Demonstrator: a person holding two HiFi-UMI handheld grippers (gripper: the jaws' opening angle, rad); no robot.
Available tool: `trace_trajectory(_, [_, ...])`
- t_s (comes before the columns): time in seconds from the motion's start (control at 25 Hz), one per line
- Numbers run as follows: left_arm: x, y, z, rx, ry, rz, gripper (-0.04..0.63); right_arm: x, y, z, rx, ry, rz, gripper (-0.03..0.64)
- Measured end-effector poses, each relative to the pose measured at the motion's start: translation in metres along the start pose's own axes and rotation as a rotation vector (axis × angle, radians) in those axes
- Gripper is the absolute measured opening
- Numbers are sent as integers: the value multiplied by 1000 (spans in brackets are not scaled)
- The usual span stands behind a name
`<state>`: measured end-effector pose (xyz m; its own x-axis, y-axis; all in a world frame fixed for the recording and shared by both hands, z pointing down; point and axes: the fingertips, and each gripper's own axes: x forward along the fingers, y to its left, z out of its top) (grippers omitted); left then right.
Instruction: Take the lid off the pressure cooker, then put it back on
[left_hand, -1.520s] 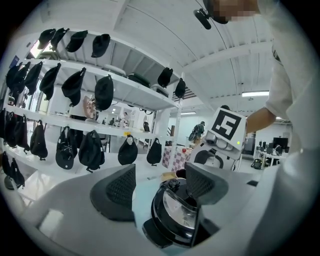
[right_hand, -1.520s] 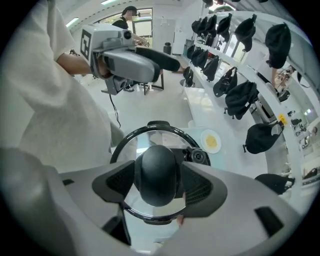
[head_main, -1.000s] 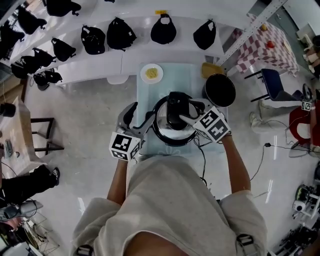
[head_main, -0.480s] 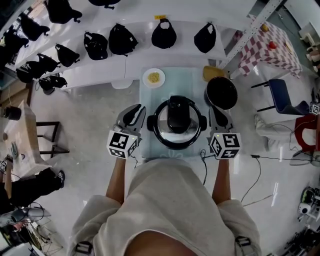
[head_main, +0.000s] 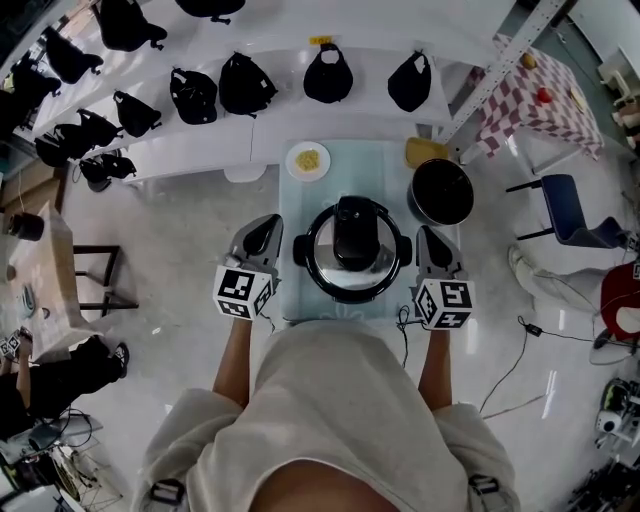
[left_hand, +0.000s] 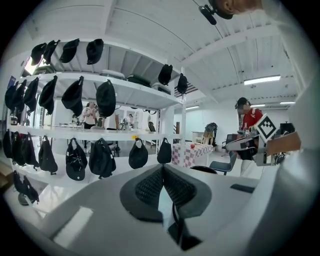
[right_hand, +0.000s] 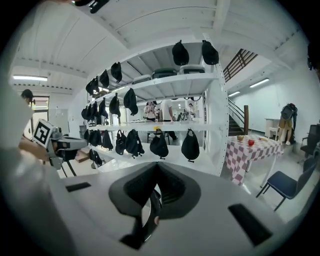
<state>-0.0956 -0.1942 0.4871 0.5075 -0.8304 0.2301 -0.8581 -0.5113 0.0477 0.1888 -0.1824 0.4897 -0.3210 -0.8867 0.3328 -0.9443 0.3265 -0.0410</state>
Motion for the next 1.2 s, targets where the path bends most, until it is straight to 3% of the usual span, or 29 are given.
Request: trace_trajectory(1.2, [2, -6, -2, -1, 3, 0, 8, 12, 14, 3, -24, 12, 38, 0])
